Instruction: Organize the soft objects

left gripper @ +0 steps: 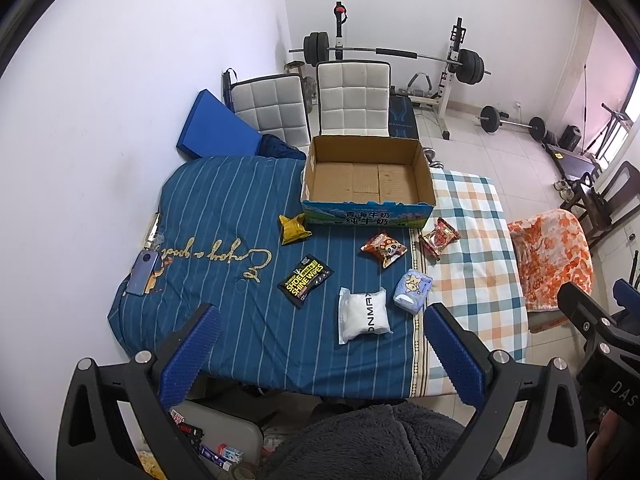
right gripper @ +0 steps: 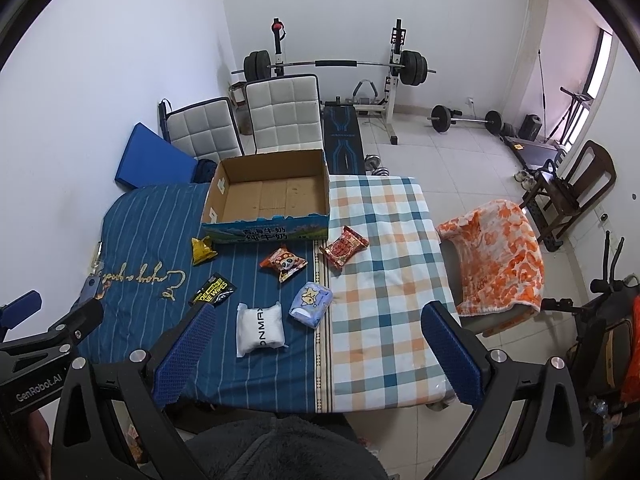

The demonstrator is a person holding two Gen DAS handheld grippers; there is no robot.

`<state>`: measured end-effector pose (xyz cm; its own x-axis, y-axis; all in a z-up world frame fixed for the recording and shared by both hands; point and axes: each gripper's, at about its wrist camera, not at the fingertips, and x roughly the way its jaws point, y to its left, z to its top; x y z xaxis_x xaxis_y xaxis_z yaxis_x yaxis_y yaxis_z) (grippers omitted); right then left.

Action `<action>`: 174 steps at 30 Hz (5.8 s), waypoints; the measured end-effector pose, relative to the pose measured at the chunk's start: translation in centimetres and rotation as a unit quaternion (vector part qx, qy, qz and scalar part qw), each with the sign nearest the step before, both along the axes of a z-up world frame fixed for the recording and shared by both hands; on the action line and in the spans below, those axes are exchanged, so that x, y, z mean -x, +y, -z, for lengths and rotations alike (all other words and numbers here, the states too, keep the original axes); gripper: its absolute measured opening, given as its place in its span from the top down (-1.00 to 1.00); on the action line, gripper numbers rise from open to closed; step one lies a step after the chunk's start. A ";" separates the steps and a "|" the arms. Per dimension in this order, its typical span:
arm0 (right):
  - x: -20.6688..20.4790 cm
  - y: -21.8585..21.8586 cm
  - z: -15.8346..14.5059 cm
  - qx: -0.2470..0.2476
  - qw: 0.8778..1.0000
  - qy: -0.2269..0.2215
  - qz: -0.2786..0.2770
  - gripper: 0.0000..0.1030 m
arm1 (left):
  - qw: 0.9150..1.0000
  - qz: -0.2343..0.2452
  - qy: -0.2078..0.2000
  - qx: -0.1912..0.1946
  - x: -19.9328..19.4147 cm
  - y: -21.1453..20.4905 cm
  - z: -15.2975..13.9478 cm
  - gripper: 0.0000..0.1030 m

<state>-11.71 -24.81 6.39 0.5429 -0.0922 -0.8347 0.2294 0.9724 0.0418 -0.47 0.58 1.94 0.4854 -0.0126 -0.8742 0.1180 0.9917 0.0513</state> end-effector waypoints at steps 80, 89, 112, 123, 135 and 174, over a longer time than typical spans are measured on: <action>-21.4 -4.7 48.4 -0.192 0.909 0.358 0.096 -0.99 | 0.949 -0.039 0.313 -0.020 -13.8 -8.2 42.9 -0.78; -18.7 -4.3 49.9 -0.117 0.907 0.404 0.022 -0.53 | 0.930 -0.074 0.356 0.056 -12.5 -4.1 43.4 -0.78; -12.3 -5.0 46.8 -0.111 0.909 0.401 0.000 -0.23 | 0.951 -0.061 0.304 0.006 -10.3 -7.2 40.2 -0.63; -12.0 -5.8 43.2 -0.094 0.927 0.362 -0.032 -0.13 | 0.973 -0.020 0.224 -0.046 -6.0 -13.3 32.0 -0.55; -7.9 -6.3 31.9 -0.102 0.957 0.262 -0.075 -0.13 | 0.990 0.002 0.136 -0.021 -9.0 -16.3 22.7 -0.49; -37.9 -6.7 29.4 -0.111 0.966 0.231 0.011 -0.13 | 0.958 0.100 0.249 0.096 -46.8 -15.6 31.0 -0.49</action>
<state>26.20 -31.49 -22.99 0.1065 0.1100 -0.9882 0.2940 0.9459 0.1369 46.28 -15.01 -29.10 -0.0212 -0.2466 -0.9689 0.2692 0.9319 -0.2431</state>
